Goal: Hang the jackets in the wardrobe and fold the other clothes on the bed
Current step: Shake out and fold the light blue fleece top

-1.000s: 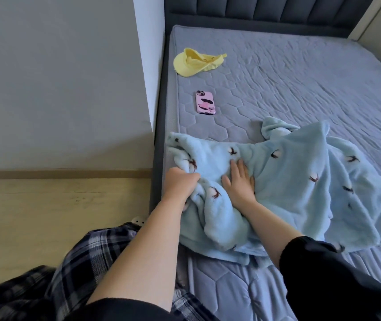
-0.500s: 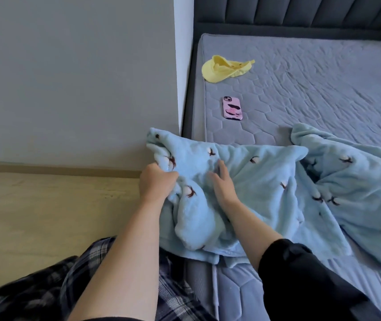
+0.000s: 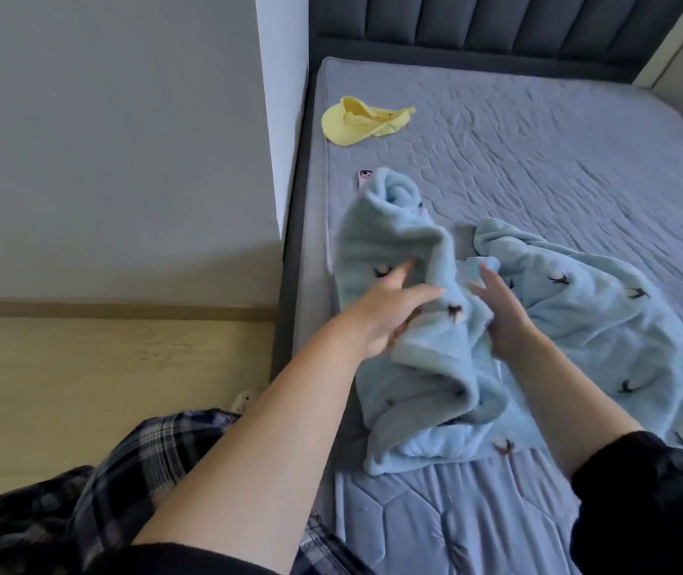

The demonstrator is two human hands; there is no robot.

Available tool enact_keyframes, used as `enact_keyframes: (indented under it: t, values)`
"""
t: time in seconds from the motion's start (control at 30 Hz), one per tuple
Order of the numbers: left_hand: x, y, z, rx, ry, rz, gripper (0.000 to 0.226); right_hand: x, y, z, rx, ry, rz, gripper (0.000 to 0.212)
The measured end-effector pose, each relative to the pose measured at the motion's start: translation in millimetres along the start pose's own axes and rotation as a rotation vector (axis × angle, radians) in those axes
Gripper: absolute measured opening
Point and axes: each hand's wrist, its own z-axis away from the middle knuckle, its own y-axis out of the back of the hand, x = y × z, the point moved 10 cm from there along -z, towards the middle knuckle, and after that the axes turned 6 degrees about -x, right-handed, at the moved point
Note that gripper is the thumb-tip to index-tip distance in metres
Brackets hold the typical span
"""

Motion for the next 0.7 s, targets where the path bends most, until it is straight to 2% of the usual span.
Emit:
enact_keyframes:
  t: [0.03, 0.07, 0.13, 0.2, 0.27, 0.33, 0.43, 0.5, 0.63, 0.7]
  values:
    - [-7.4, -27.7, -5.0, -0.173, 0.042, 0.202, 0.035, -12.6, 12.6, 8.2, 0.024, 0.026, 0.026, 0.062]
    - [-13.9, -43.9, -5.9, -0.255, 0.084, 0.363, 0.027, -23.0, 24.2, 18.0, 0.066, 0.05, 0.072, 0.063]
    - [-28.0, -48.1, -8.7, -0.229, 0.112, 0.519, 0.026, -33.3, 50.1, 29.8, 0.147, 0.064, 0.213, 0.038]
    - [-39.1, -42.1, -13.0, -0.189, 0.079, 0.576, 0.038, -23.1, 60.9, 33.3, 0.075, -0.005, 0.27, 0.053]
    - [-47.4, -37.9, -16.1, -0.152, 0.077, 0.583, 0.042, -9.3, 51.9, 38.6, -0.072, -0.106, 0.155, 0.064]
    - [-53.2, -39.0, -19.0, -0.124, 0.096, 0.589, 0.041, -10.6, 45.4, 35.5, -0.118, -0.124, 0.2, 0.063]
    - [-55.2, -36.7, -22.9, -0.071, 0.07, 0.54, 0.038, -17.3, 45.6, 25.7, -0.01, -0.119, 0.471, 0.05]
    - [-52.7, -23.7, -25.4, 0.004, 0.014, 0.468, 0.04, -9.2, 50.1, 23.9, 0.051, -0.178, 0.611, 0.045]
    - [-50.8, -1.5, -24.7, 0.097, -0.025, 0.4, 0.038, 8.4, 57.4, 27.2, 0.176, -0.229, 0.677, 0.034]
    - [-48.4, 9.6, -22.8, 0.168, -0.069, 0.255, 0.036, 9.9, 65.8, 31.1, 0.236, -0.194, 0.623, 0.031]
